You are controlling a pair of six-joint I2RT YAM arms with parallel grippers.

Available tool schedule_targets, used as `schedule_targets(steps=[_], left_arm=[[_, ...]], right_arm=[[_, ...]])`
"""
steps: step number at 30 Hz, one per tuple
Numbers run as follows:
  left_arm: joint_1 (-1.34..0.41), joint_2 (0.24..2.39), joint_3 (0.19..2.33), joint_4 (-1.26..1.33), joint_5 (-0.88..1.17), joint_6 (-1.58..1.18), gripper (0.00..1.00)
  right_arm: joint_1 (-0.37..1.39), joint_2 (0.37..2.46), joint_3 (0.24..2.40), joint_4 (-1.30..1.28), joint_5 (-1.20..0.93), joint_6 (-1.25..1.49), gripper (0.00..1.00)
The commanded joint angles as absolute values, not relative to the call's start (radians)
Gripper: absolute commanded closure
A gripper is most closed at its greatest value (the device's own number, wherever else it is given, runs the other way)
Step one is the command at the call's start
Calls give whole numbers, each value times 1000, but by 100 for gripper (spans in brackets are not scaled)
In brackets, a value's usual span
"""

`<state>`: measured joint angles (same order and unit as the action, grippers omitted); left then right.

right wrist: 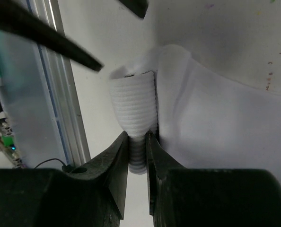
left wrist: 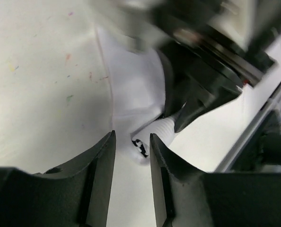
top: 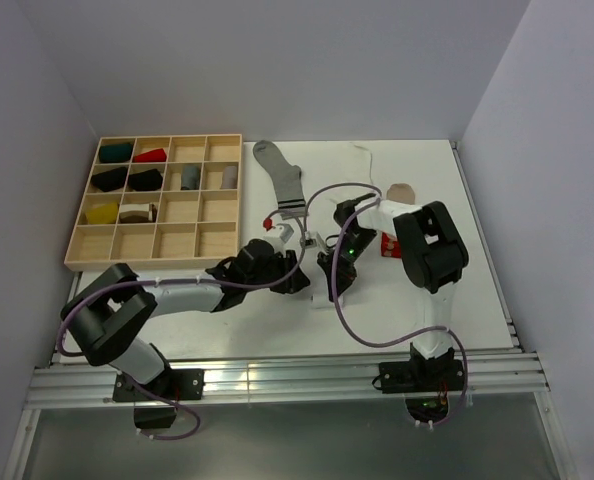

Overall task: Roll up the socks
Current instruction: Roll the sock at the center of the board.

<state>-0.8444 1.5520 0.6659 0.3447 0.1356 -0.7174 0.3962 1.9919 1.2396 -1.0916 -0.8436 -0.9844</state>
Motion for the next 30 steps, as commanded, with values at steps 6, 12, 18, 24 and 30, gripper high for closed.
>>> schedule_targets(steps=[6, 12, 18, 24, 30], left_arm=[[-950, 1554, 687, 480, 58, -422, 57], [-960, 1635, 736, 471, 143, -358, 55], [-979, 1686, 768, 456, 199, -310, 52], [-982, 1729, 793, 436, 226, -296, 49], [-985, 1772, 796, 434, 219, -321, 55]], right_arm=[[374, 2103, 1322, -1158, -810, -977, 77], [370, 2137, 1351, -1166, -813, -957, 77], [368, 2163, 1374, -1177, -808, -951, 77], [368, 2174, 1378, -1177, -802, -945, 77], [367, 2175, 1376, -1164, -798, -931, 77]])
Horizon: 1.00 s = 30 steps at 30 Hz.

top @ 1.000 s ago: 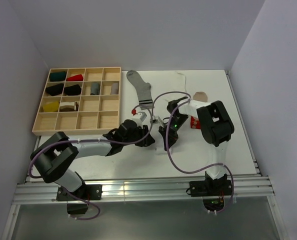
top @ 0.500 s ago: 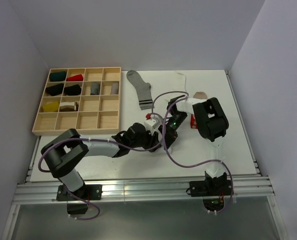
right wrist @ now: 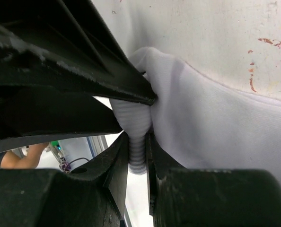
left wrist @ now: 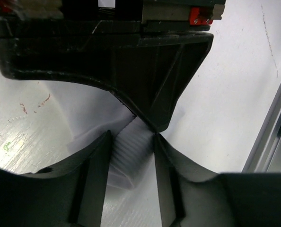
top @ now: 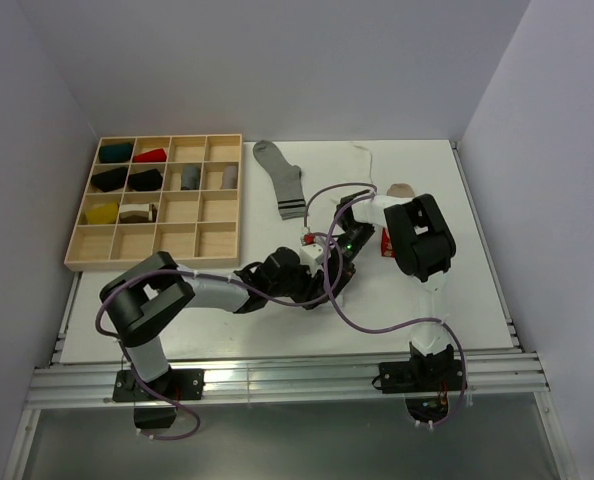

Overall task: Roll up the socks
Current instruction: Roll the sock at the center of the board.

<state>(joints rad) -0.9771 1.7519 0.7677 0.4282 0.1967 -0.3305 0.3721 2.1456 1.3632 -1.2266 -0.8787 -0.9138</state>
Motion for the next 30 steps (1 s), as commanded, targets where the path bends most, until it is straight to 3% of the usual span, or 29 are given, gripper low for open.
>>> schedule_targets(steps=[1, 7, 10, 18, 30], left_arm=[[-985, 1775, 792, 439, 221, -327, 56], [-985, 1815, 776, 446, 253, -388, 89], [-983, 1836, 788, 422, 275, -429, 99], [-977, 1890, 851, 215, 241, -580, 100], [-945, 1924, 978, -49, 279, -733, 100]], right_arm=[[367, 2172, 1376, -1161, -798, -925, 77], [365, 2132, 1336, -1095, -767, -885, 74], [364, 2096, 1309, -1057, -758, -862, 69], [336, 1948, 1259, -1000, -770, -841, 50], [219, 1727, 1172, -845, -703, -738, 47]])
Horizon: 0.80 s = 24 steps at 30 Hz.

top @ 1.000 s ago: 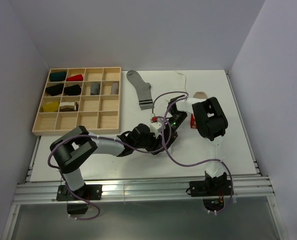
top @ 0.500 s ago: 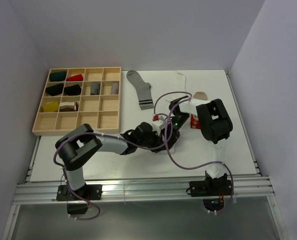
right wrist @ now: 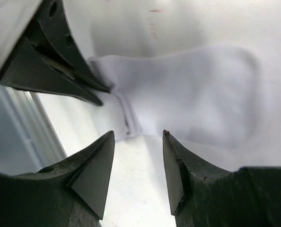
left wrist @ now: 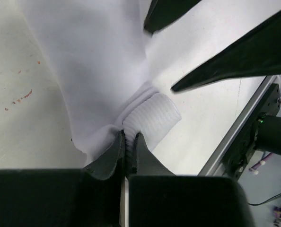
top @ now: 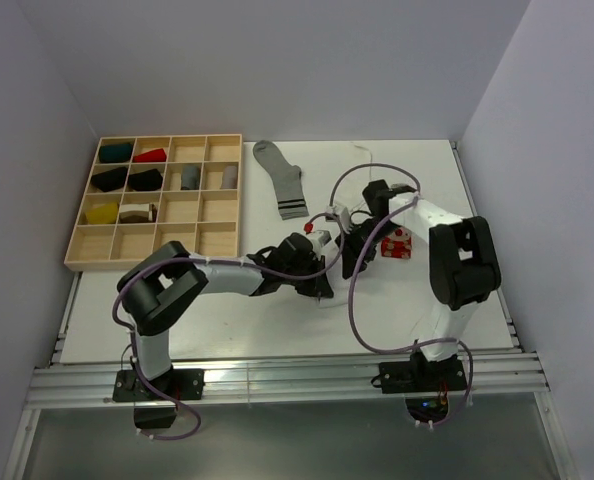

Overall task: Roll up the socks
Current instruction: Roll the sock at the center of the board.

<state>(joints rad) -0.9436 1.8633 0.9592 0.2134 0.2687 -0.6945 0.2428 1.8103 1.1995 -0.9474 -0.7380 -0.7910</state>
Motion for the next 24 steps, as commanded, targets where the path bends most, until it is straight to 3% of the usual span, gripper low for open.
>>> schedule_targets(steps=[1, 6, 15, 24], left_arm=[[-942, 1934, 989, -84, 288, -744, 100], [-910, 1956, 1034, -141, 399, -833, 100], [-877, 2011, 1095, -221, 563, -903, 100], [-861, 2057, 1104, -218, 644, -963, 100]], right_arm=[[207, 1704, 1139, -818, -690, -726, 47], [184, 1524, 999, -626, -631, -686, 47], [198, 1299, 807, -554, -652, -800, 49], [471, 1147, 664, -538, -520, -853, 47]])
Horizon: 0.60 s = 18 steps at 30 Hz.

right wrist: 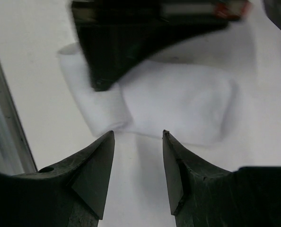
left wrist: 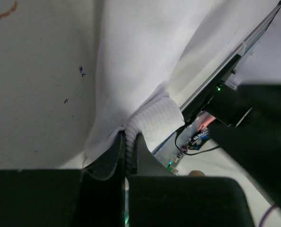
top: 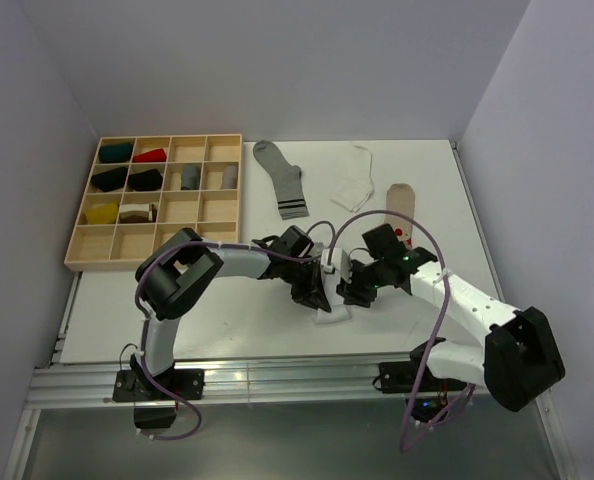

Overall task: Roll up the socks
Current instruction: Roll the sock at the center of the board.

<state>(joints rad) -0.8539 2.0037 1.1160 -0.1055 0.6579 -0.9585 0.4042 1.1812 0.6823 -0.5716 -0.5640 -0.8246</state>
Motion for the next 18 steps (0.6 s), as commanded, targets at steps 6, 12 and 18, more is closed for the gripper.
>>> schedule_targets(steps=[6, 12, 18], left_arm=[[-858, 2069, 1106, -207, 655, -989, 100], [-850, 2083, 1106, -189, 664, -1002, 100], [-845, 2092, 1115, -181, 672, -1012, 100]], right_arm=[[624, 1147, 637, -531, -477, -835, 45], [713, 1170, 646, -548, -448, -833, 45], [779, 1206, 641, -540, -410, -818, 44]])
